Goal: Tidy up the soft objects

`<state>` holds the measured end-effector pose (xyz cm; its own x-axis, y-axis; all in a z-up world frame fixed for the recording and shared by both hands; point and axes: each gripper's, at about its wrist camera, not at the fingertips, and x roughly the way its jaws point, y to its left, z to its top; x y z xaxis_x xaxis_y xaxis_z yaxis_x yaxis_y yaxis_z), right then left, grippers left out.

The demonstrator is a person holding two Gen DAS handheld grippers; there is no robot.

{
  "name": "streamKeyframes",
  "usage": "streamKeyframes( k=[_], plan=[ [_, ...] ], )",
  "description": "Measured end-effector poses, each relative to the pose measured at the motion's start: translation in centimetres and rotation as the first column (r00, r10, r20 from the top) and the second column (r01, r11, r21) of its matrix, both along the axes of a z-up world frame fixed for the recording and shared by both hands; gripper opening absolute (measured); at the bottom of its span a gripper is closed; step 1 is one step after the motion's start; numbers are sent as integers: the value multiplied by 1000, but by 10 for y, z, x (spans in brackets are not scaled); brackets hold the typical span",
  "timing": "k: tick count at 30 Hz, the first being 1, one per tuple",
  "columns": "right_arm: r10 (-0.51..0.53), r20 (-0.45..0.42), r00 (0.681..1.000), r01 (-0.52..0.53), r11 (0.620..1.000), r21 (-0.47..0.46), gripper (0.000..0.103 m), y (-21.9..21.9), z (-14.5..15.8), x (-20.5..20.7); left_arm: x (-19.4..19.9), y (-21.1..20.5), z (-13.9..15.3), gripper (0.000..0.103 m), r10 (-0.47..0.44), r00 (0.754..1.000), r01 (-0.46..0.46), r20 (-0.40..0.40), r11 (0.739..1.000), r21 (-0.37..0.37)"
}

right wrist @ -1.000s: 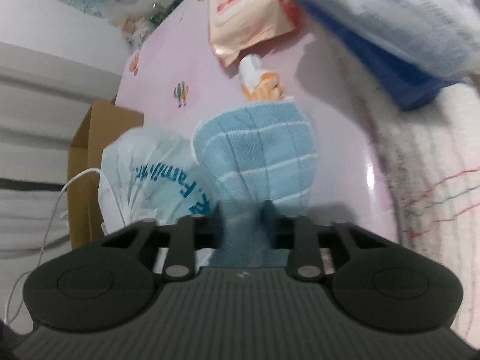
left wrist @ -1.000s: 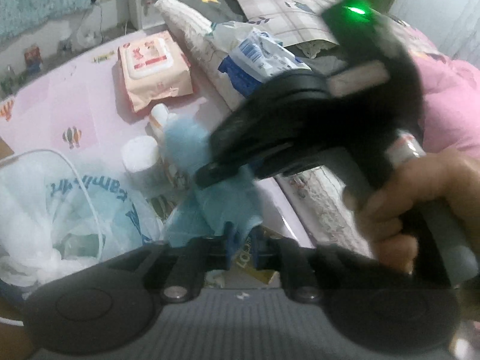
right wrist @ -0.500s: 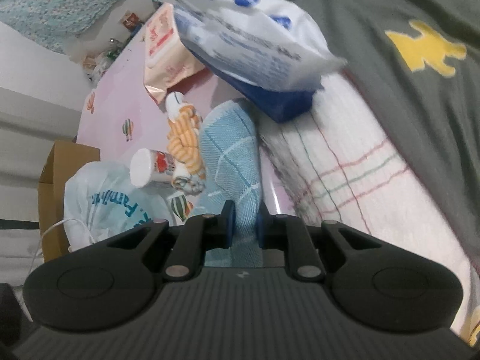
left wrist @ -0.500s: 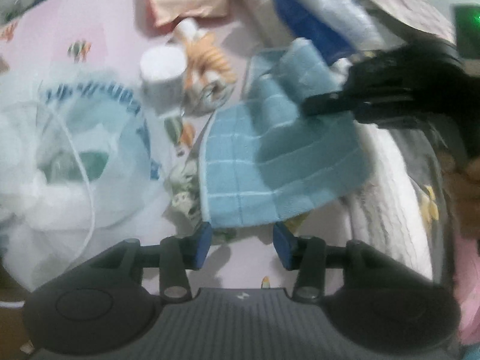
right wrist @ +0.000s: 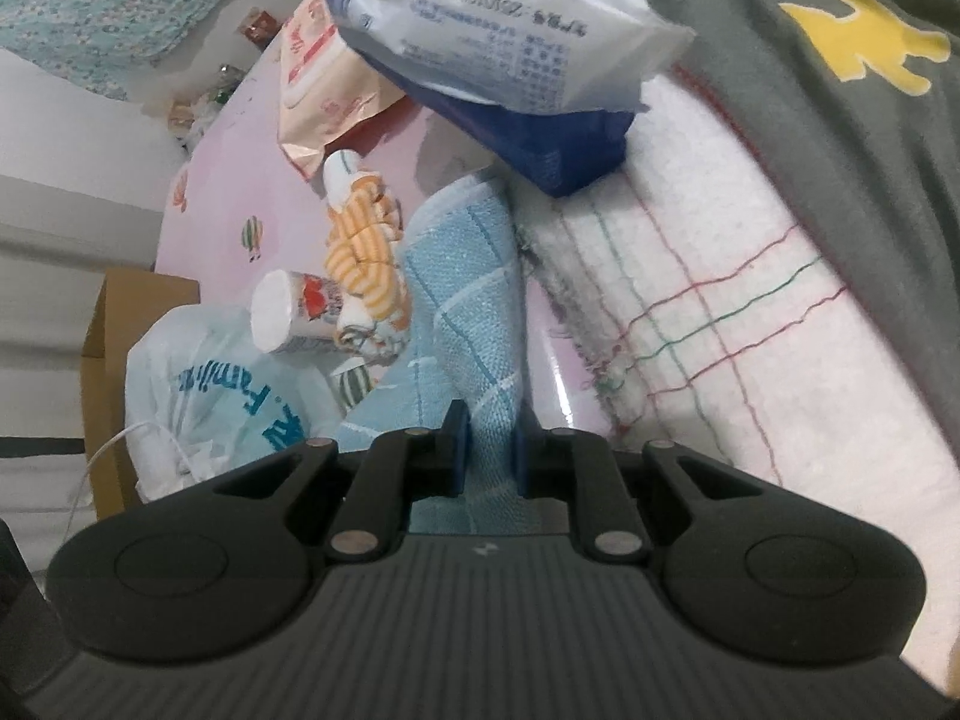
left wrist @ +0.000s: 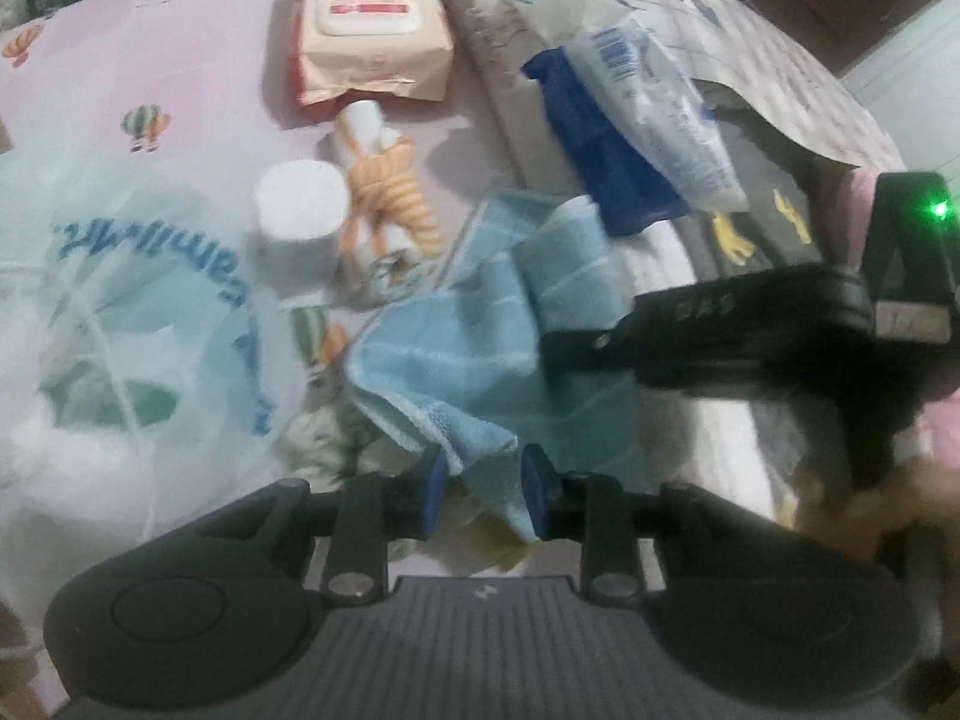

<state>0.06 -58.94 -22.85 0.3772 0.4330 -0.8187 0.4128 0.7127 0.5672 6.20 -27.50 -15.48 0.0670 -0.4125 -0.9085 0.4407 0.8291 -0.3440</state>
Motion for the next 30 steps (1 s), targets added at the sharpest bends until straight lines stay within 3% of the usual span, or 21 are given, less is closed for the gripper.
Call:
streamKeyframes(
  k=[7, 14, 22, 30],
  plan=[
    [-41, -3, 999, 41, 989, 140, 13, 0, -4, -4, -1, -24, -7, 28, -54, 999, 54, -3, 998, -43],
    [-83, 19, 996, 77, 972, 222, 13, 5, 11, -16, -6, -21, 14, 27, -104, 994, 107, 24, 985, -139],
    [-126, 81, 989, 109, 976, 189, 13, 30, 61, -29, -6, 18, 53, 27, -118, 991, 129, 63, 965, -229],
    [-101, 222, 970, 71, 988, 137, 13, 101, 150, -15, 19, 107, 128, 28, -34, 987, 79, 155, 952, -295]
  ],
)
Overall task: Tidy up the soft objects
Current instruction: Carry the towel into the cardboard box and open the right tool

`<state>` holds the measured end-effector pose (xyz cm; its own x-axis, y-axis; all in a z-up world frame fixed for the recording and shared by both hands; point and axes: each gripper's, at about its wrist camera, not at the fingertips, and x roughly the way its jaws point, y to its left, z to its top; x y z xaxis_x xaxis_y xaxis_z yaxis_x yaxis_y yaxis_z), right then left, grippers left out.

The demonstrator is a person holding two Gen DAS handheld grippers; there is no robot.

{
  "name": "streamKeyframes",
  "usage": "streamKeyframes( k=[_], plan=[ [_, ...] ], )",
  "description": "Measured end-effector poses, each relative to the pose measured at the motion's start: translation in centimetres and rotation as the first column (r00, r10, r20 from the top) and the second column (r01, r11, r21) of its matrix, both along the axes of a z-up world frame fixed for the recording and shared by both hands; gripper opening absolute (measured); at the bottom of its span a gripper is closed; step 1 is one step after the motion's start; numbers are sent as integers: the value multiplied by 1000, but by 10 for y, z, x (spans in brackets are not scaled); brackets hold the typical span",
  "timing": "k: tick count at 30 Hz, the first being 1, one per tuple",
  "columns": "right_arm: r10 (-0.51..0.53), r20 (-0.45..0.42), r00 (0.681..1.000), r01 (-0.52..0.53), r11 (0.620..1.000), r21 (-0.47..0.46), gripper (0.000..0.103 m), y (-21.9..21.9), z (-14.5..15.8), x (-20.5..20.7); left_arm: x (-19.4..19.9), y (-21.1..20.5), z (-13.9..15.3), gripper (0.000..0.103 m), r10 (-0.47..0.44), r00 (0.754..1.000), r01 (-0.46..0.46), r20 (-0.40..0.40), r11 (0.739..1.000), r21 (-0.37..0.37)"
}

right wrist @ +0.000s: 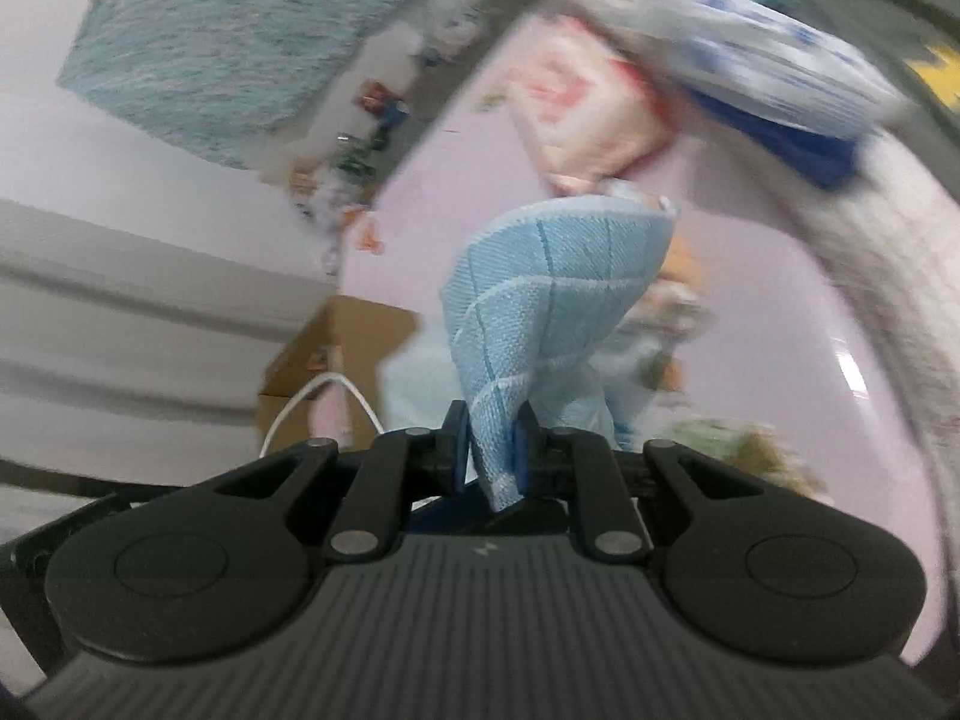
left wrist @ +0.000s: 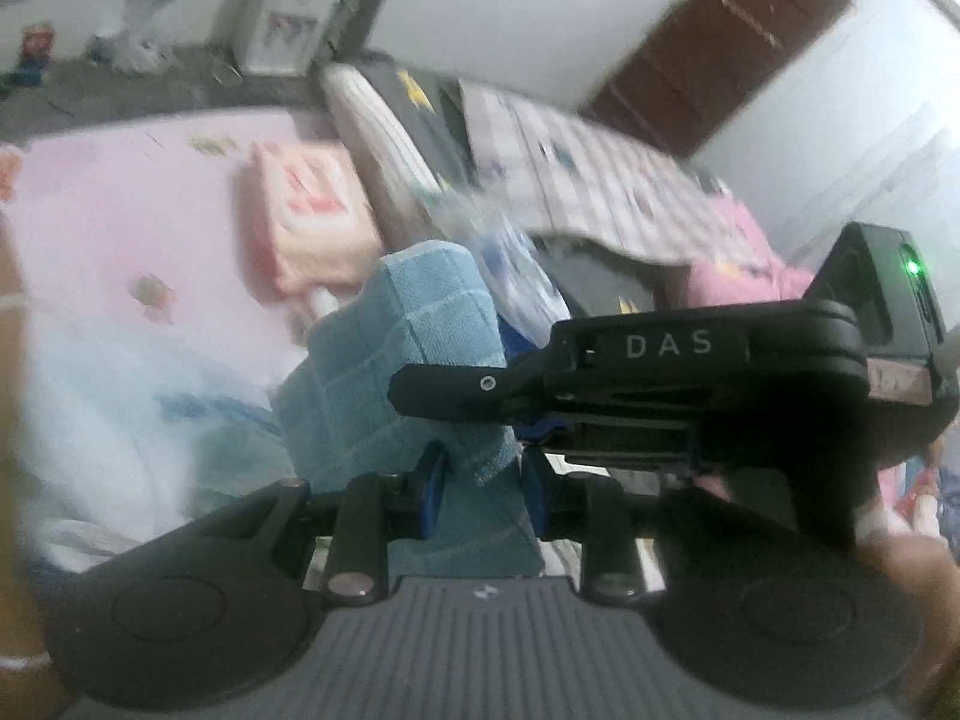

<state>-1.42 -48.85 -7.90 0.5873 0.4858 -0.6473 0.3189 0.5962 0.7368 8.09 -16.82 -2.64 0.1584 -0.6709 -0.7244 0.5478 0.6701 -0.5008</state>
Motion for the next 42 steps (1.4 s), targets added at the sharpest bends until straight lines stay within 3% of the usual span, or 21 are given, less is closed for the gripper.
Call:
streamKeyframes(
  k=[6, 11, 16, 23, 30, 34, 42],
  plan=[
    [66, 127, 990, -62, 997, -35, 13, 89, 48, 53, 39, 85, 29, 30, 181, 980, -182, 78, 983, 2],
    [125, 185, 975, -115, 991, -65, 13, 172, 47, 115, 77, 151, 17, 30, 328, 940, -333, 96, 942, 45],
    [204, 185, 961, -190, 977, -93, 13, 248, 33, 157, 101, 213, -1, 30, 436, 896, -443, 86, 892, 87],
    [322, 109, 940, -324, 946, -1, 13, 332, 3, 173, 90, 292, -17, 30, 548, 836, -544, 29, 820, 178],
    [351, -13, 936, -337, 906, 256, 13, 411, -61, 175, 78, 354, -20, 30, 614, 786, -606, 74, 741, 290],
    [307, -50, 951, -271, 898, 346, 13, 440, -92, 185, 75, 374, -20, 30, 620, 779, -615, 95, 724, 314],
    [264, -128, 956, -221, 935, 278, 15, 458, -124, 187, 72, 375, -34, 30, 579, 811, -569, 84, 748, 341]
  ],
)
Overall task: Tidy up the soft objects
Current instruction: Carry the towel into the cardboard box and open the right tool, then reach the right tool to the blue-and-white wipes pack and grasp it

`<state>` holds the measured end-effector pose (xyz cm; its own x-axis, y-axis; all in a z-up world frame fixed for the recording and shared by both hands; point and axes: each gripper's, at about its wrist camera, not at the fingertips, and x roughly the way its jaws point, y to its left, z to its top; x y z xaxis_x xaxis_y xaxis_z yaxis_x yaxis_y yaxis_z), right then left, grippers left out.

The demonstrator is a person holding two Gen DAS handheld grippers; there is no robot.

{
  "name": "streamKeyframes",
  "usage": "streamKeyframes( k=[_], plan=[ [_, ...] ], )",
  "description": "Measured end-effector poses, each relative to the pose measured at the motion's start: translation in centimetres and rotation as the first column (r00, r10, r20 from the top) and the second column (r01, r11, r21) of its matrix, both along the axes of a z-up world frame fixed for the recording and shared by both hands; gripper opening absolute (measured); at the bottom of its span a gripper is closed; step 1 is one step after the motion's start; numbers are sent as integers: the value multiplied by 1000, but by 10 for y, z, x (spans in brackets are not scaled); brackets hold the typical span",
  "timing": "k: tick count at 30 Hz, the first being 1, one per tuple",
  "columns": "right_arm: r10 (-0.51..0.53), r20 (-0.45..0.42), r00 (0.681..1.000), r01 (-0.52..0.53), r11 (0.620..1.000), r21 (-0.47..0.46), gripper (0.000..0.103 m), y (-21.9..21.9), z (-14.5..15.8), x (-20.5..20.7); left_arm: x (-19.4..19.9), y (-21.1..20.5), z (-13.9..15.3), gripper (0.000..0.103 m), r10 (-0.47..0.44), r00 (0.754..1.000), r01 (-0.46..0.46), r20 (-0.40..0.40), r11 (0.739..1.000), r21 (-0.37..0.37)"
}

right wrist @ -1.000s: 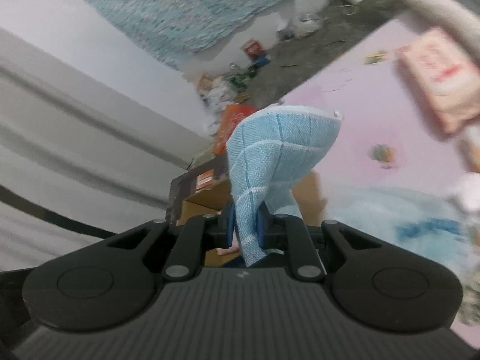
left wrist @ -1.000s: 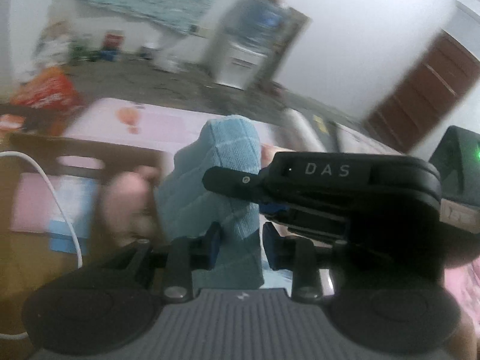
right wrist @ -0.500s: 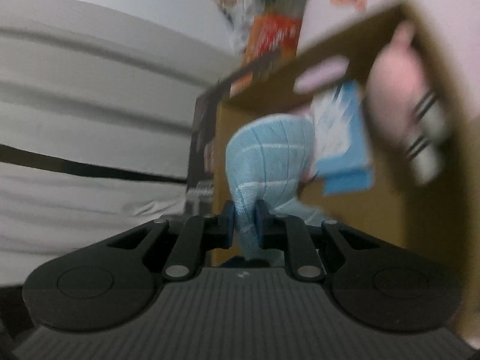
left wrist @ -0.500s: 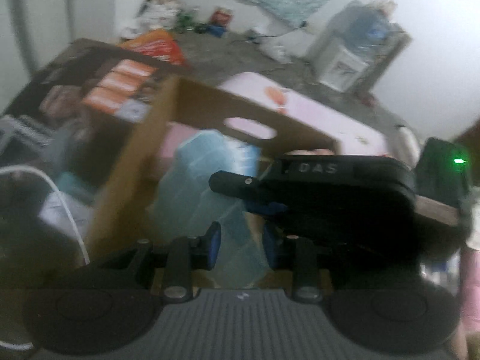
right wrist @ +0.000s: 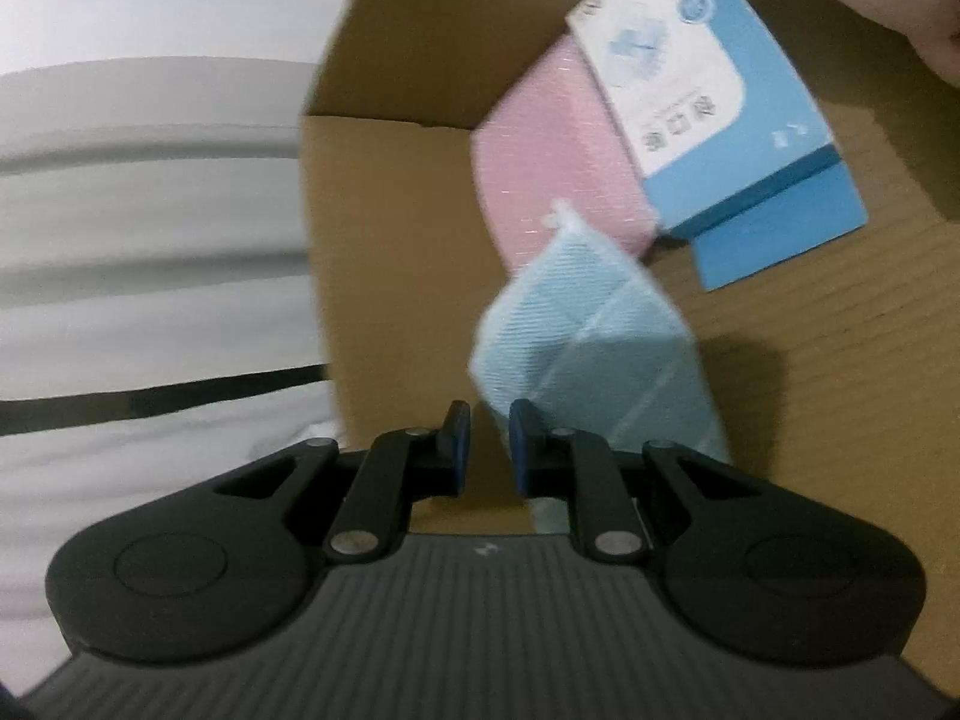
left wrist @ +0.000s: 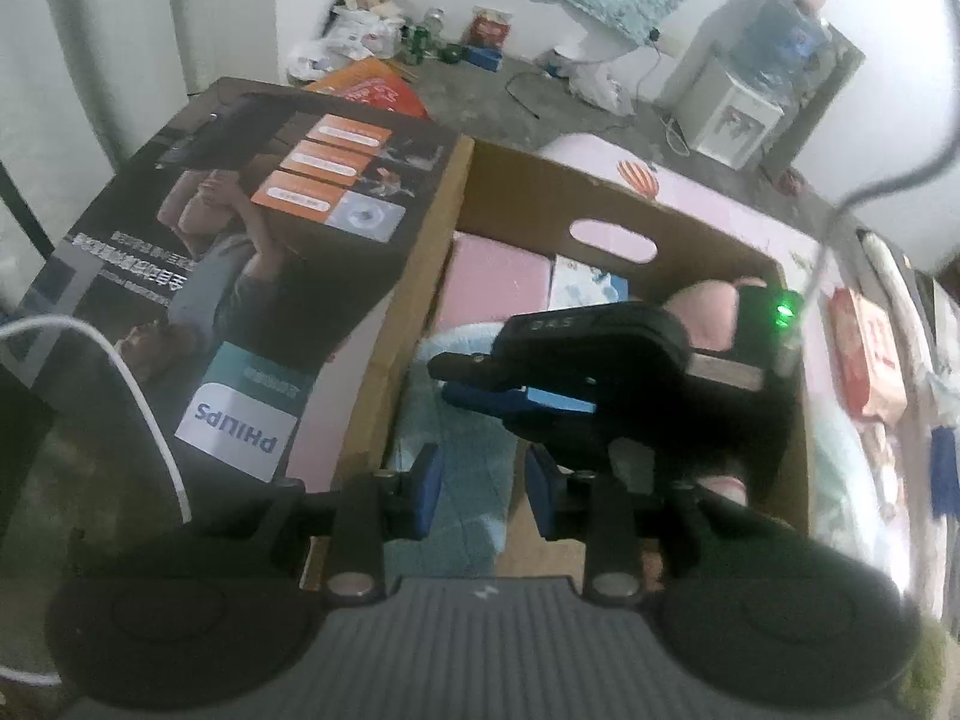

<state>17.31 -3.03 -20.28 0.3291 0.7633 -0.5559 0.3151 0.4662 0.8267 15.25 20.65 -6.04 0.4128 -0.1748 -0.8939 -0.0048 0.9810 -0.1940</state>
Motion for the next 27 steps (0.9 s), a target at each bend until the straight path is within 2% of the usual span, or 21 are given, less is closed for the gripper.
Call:
streamKeyframes(
  k=[3, 6, 10, 14, 15, 17, 22, 25, 27],
  plan=[
    [14, -17, 1000, -15, 999, -49, 15, 1, -9, 1, 0, -7, -9, 30, -36, 999, 36, -28, 999, -14],
    [23, -41, 999, -26, 998, -52, 15, -2, -16, 1, 1, -15, -20, 30, -65, 996, 65, -61, 998, -11],
    [32, 0, 999, -32, 999, -20, 20, -12, 4, -1, -5, -22, -24, 34, -84, 994, 85, -68, 996, 16],
    [4, 67, 998, -7, 999, 41, 48, -36, 35, -6, -13, -28, -29, 44, -103, 990, 107, -97, 994, 37],
    [-4, 81, 997, 0, 999, 50, 52, -43, 43, -9, -14, -31, -31, 44, -105, 988, 110, -111, 993, 44],
    [-14, 114, 993, 6, 998, 68, 53, -59, 57, -15, -14, -37, -33, 45, -107, 987, 114, -120, 992, 54],
    [-33, 174, 984, 14, 994, 109, 57, -109, 85, -42, -12, -65, -17, 59, -122, 991, 127, -60, 989, 79],
    [-63, 214, 975, 35, 991, 129, 68, -149, 81, -44, -13, -93, -4, 68, -147, 989, 147, -4, 986, 78],
    [-95, 245, 965, 64, 989, 131, 77, -181, 92, -57, -15, -119, 5, 74, -175, 984, 173, 31, 983, 67]
  ],
)
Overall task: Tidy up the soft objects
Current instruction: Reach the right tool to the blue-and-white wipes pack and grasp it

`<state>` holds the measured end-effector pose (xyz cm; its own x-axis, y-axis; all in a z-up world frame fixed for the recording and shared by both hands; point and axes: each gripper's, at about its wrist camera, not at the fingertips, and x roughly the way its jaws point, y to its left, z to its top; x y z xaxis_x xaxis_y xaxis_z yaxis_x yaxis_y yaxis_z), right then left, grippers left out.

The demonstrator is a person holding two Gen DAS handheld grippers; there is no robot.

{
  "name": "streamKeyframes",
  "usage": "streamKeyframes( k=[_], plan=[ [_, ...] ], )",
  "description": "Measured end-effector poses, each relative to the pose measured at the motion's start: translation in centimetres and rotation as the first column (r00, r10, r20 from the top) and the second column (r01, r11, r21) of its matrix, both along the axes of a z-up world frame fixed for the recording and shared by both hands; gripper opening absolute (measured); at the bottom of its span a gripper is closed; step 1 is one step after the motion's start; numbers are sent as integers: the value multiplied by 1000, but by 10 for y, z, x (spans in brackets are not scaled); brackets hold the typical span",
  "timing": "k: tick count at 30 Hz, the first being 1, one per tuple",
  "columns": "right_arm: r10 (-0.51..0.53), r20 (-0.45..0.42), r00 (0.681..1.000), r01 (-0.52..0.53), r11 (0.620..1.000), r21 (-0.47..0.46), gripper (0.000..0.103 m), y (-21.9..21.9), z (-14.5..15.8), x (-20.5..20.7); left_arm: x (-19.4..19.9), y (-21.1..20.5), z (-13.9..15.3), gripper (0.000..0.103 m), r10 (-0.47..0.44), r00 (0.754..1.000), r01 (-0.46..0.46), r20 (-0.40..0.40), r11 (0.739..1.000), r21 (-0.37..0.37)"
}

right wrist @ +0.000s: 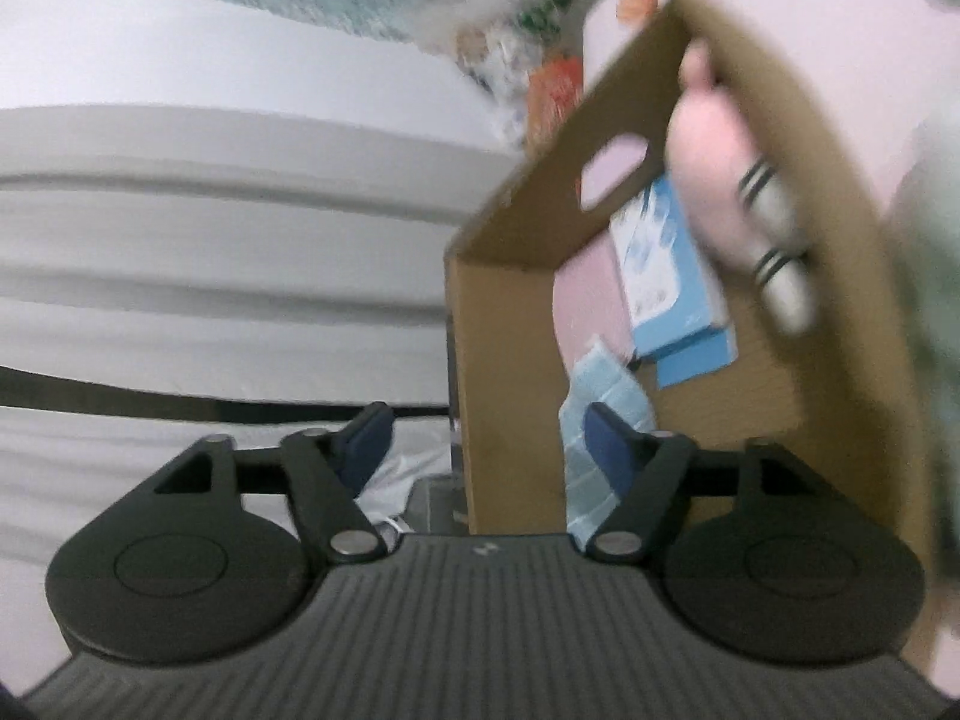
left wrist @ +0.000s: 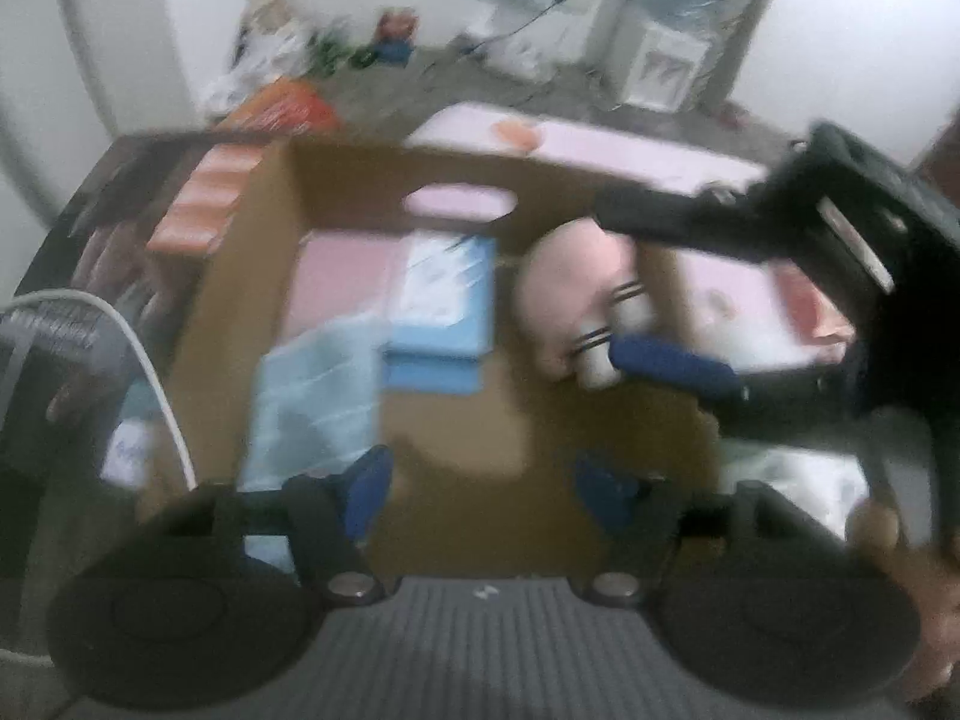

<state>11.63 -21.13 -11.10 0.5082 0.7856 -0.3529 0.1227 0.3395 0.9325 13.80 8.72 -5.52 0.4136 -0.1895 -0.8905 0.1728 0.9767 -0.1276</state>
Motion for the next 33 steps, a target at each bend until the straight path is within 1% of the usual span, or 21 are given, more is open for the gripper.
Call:
streamKeyframes(
  k=[1, 3, 5, 7, 9, 10, 11, 13, 15, 16, 18, 21, 23, 24, 25, 27, 28, 29, 30, 31, 33],
  plan=[
    [-16, 11, 1000, 16, 1000, 0, 78, -13, 2, -5, -1, -14, 4, 79, -18, 1000, 18, 8, 1000, -7],
    [-59, 40, 997, 60, 998, -17, 82, -49, 11, -21, -4, -45, 10, 83, -62, 998, 62, 27, 998, -20],
    [-113, 61, 992, 116, 992, -52, 83, -89, 16, -36, -5, -80, 15, 90, -112, 993, 113, 43, 993, -36],
    [-165, 78, 983, 172, 981, -87, 84, -130, 23, -54, -6, -118, 18, 92, -163, 985, 166, 51, 984, -59],
    [-234, 99, 967, 246, 960, -131, 84, -181, 29, -77, -7, -153, 17, 93, -206, 977, 210, 52, 974, -82],
    [-266, 110, 958, 281, 948, -151, 84, -203, 30, -87, -7, -172, 16, 93, -226, 973, 230, 54, 969, -95],
    [-309, 122, 943, 328, 927, -184, 84, -234, 32, -101, -7, -191, 13, 93, -245, 968, 250, 56, 963, -105],
    [-369, 136, 919, 392, 889, -237, 84, -278, 35, -121, -9, -230, 9, 93, -284, 957, 289, 58, 950, -120],
    [-420, 155, 894, 448, 840, -307, 85, -324, 36, -140, -11, -271, 5, 93, -318, 947, 322, 55, 934, -156],
    [-434, 165, 886, 464, 822, -330, 85, -343, 37, -146, -12, -286, 2, 93, -325, 944, 328, 48, 928, -178],
    [-457, 194, 868, 496, 788, -364, 85, -381, 38, -156, -10, -321, -4, 93, -341, 940, 335, 17, 912, -236],
    [-488, 219, 845, 535, 761, -367, 85, -433, 30, -160, -5, -361, -11, 93, -338, 941, 317, -14, 896, -311],
    [-510, 207, 835, 550, 760, -346, 82, -457, 14, -153, 1, -382, -16, 92, -325, 944, 289, -47, 889, -355],
    [-528, 190, 828, 560, 762, -325, 75, -468, 2, -147, 6, -389, -20, 91, -313, 947, 268, -65, 887, -375],
    [-543, 171, 822, 569, 765, -302, 70, -474, -13, -139, 10, -395, -22, 91, -304, 949, 249, -81, 885, -394],
    [-573, 123, 810, 585, 774, -243, 51, -490, -40, -130, 17, -404, -25, 91, -290, 952, 225, -101, 881, -416],
    [-581, 96, 808, 586, 779, -221, 48, -489, -55, -124, 19, -405, -25, 91, -285, 953, 219, -104, 883, -416],
    [-578, 68, 813, 579, 792, -192, 43, -487, -69, -119, 20, -404, -26, 91, -280, 954, 213, -108, 886, -413],
    [-570, 55, 820, 570, 803, -175, 39, -485, -76, -117, 22, -403, -27, 91, -277, 954, 210, -115, 889, -407],
    [-551, 50, 833, 551, 819, -159, 38, -477, -82, -114, 21, -400, -28, 91, -274, 953, 205, -125, 894, -400],
    [-462, 52, 886, 464, 879, -105, 38, -450, -84, -104, 18, -390, -31, 91, -259, 954, 186, -150, 904, -384]
  ],
)
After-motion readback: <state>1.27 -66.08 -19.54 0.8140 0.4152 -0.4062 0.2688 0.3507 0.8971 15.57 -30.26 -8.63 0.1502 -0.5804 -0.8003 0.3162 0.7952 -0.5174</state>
